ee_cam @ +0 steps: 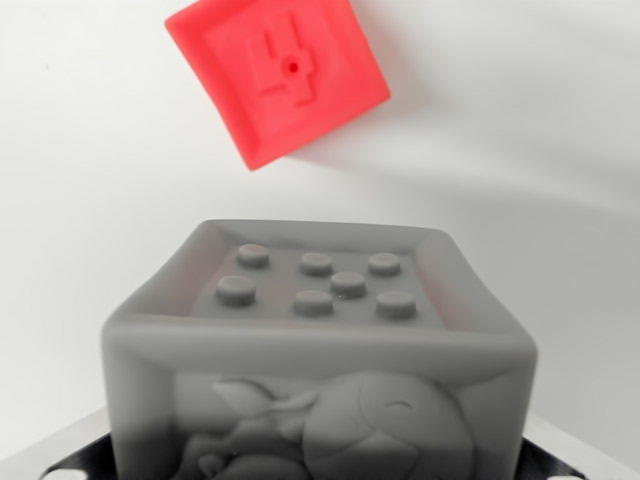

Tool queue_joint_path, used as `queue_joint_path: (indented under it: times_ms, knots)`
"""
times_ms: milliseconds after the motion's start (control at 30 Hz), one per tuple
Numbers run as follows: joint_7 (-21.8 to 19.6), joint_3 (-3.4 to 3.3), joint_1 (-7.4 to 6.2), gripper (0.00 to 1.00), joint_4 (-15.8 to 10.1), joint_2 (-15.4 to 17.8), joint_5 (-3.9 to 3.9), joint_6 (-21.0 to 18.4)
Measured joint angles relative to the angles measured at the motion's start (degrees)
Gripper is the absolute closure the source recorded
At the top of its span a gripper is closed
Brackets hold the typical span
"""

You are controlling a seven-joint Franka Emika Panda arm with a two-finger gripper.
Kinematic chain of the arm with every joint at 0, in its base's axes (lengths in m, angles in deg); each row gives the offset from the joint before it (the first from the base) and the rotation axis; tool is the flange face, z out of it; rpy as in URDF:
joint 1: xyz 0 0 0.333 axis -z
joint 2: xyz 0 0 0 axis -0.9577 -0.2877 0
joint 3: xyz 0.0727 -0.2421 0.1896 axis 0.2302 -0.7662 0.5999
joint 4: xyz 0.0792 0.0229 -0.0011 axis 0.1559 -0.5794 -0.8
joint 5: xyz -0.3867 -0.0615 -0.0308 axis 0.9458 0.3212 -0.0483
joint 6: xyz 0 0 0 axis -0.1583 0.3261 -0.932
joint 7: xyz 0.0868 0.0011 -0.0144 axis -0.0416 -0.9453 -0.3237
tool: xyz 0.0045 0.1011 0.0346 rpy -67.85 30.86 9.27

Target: Destack cube

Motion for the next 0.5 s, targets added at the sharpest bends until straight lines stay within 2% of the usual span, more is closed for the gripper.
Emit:
queue_joint_path:
  times_ms: [500]
  knots:
    - [-5.88,-1.64,0.00,1.00,-2.73,1.43,-0.16,1.24]
